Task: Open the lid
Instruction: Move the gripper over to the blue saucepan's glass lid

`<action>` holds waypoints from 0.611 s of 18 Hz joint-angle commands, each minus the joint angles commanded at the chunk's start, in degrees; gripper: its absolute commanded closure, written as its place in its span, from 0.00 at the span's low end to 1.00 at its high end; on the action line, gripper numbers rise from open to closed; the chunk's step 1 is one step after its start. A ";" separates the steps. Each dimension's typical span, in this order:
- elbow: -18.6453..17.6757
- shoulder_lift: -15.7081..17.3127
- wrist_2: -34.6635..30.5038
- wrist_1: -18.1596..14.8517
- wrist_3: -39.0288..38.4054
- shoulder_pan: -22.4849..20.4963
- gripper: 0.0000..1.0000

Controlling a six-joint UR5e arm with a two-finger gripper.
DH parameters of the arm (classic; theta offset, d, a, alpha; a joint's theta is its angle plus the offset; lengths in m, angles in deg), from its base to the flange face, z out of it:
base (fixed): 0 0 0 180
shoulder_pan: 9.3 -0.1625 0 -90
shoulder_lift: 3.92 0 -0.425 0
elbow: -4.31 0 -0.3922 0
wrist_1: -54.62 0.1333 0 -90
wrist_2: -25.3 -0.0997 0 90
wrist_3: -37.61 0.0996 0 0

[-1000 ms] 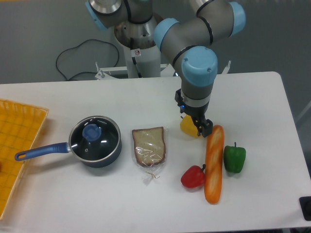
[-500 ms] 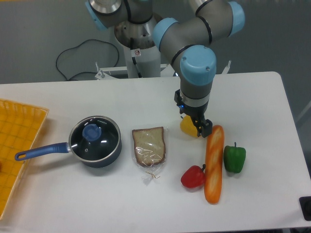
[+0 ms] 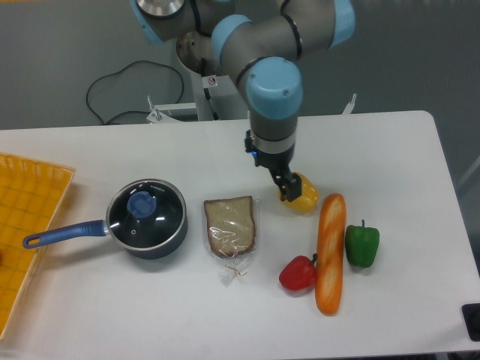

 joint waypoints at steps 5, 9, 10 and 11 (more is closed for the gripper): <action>-0.26 -0.44 0.44 0.26 -10.98 5.89 0.00; -1.32 -0.09 0.62 0.26 -15.21 10.81 0.00; -1.49 -0.09 0.62 0.18 -15.65 11.52 0.00; -1.76 0.00 0.62 0.09 -17.31 12.31 0.00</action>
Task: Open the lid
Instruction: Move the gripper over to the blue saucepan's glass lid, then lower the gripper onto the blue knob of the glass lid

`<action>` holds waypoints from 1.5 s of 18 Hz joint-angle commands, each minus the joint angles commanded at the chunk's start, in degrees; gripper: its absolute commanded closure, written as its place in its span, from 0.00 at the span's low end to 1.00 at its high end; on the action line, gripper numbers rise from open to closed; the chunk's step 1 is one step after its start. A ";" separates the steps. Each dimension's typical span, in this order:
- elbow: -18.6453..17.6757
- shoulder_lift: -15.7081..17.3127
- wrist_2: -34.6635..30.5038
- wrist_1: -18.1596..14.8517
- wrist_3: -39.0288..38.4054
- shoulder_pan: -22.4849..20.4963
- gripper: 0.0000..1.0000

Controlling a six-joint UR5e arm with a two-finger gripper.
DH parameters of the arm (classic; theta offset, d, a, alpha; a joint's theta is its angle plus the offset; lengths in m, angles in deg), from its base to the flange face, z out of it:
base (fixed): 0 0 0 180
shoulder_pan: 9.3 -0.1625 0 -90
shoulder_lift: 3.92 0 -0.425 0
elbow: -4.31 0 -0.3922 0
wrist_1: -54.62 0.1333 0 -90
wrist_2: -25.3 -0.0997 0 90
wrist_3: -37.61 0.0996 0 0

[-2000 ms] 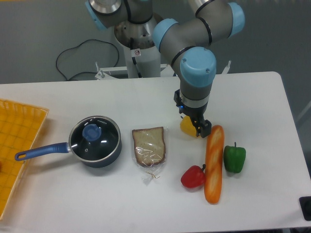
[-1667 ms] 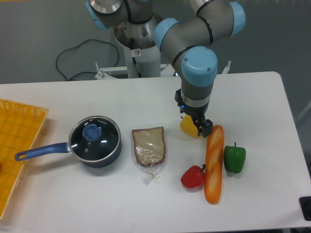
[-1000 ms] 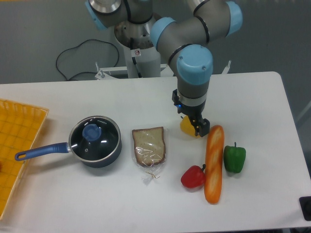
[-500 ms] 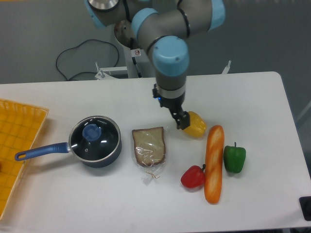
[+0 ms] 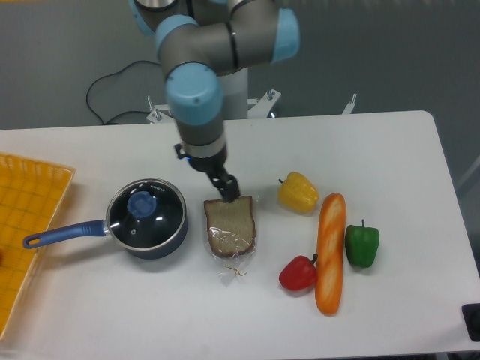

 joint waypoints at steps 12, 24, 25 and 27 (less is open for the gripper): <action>-0.62 -0.26 5.80 1.22 -20.93 2.12 0.00; -1.67 -2.02 5.62 6.59 -25.41 5.54 0.00; -1.67 -2.02 5.54 6.59 -25.33 5.55 0.00; -1.50 -2.46 5.36 6.85 -25.33 5.90 0.00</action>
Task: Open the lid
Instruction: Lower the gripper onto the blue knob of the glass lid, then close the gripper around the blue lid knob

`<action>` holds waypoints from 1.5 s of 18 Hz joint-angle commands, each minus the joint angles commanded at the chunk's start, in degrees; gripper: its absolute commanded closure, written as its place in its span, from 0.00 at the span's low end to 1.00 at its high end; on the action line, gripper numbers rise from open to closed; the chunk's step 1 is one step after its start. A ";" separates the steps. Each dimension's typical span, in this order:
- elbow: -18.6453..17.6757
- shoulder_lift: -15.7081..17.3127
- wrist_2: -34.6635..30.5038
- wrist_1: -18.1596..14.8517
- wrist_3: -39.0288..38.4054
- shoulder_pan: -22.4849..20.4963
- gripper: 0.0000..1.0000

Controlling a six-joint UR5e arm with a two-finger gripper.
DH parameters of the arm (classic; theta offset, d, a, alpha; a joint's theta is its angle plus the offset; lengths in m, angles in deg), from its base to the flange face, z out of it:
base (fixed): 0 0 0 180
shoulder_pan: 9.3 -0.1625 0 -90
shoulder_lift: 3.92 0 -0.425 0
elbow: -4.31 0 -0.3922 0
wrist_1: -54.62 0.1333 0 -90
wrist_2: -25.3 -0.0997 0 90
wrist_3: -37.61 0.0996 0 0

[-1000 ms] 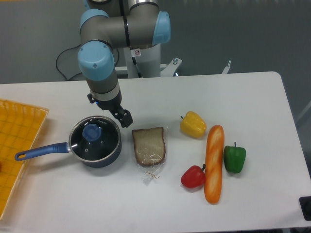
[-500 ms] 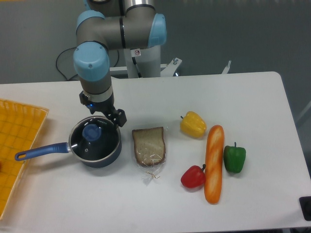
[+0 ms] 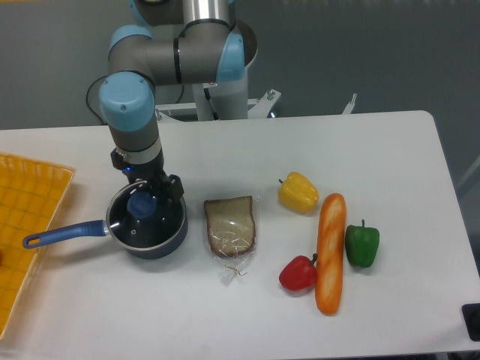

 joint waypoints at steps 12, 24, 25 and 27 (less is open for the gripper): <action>0.88 -2.64 -3.08 1.93 -0.26 2.37 0.00; 2.02 -4.31 -2.99 2.20 -0.35 2.73 0.00; 2.02 -4.31 -2.90 2.20 -0.35 2.73 0.00; 2.02 -4.40 -2.81 2.20 -0.26 2.73 0.00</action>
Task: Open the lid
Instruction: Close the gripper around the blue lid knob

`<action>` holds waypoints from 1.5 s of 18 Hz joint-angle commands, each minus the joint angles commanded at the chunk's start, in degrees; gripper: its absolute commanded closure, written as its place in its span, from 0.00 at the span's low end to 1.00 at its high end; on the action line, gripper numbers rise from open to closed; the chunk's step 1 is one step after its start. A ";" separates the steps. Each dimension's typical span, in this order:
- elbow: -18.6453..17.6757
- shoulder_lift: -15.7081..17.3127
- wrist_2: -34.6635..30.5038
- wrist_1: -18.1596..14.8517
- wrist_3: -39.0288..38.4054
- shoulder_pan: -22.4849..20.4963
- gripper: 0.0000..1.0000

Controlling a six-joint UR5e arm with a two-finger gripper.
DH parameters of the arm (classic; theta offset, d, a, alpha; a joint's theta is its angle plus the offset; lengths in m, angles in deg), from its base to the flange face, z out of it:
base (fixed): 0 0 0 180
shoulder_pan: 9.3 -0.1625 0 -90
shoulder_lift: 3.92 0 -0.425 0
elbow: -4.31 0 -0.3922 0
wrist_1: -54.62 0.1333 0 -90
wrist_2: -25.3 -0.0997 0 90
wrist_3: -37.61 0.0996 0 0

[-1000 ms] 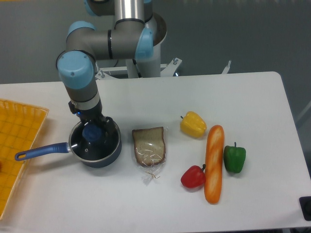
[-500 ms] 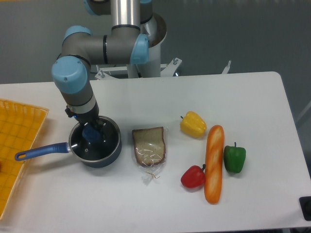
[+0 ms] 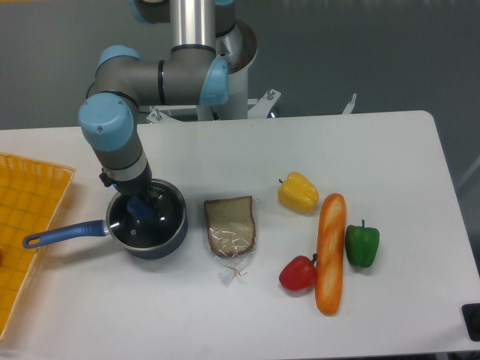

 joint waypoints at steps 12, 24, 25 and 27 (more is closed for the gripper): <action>-0.17 -0.18 0.09 0.00 0.44 0.00 0.19; -0.09 0.00 0.09 0.00 0.44 0.00 0.49; -0.17 0.09 0.09 0.00 0.44 0.00 0.51; -0.09 0.09 0.09 0.00 0.44 0.00 0.52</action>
